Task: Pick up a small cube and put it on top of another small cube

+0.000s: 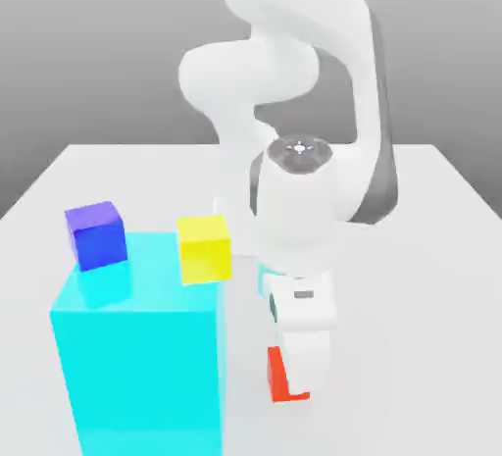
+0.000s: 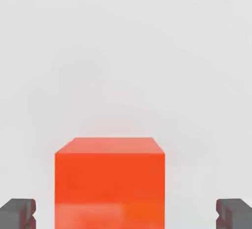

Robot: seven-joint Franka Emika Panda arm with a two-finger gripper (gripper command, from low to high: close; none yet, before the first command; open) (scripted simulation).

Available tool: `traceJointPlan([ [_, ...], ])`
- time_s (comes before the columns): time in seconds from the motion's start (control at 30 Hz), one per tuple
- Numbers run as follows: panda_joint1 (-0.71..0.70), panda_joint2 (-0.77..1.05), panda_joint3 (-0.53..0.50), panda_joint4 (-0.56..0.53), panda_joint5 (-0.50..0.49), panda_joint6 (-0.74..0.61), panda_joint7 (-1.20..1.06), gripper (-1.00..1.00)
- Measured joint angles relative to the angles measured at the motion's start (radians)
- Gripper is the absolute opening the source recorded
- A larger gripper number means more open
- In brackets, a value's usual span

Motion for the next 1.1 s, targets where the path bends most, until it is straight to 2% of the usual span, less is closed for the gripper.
traceJointPlan([
  [0.03,-0.025,0.021,0.029,0.004,0.019,0.016,-0.014,0.00],
  [0.07,-0.041,0.035,0.048,0.006,0.030,0.026,-0.022,-1.00],
  [0.3,-0.040,0.034,0.047,0.006,0.031,0.024,-0.023,-1.00],
  [0.47,0.045,-0.059,-0.062,-0.012,-0.074,-0.044,0.054,-1.00],
  [0.7,0.102,-0.195,-0.153,-0.046,-0.230,-0.149,0.174,-1.00],
  [0.9,0.147,-0.252,-0.137,0.085,-0.325,-0.384,0.135,-1.00],
  [1.1,0.139,-0.340,-0.145,0.233,-0.494,-0.643,0.092,-1.00],
])
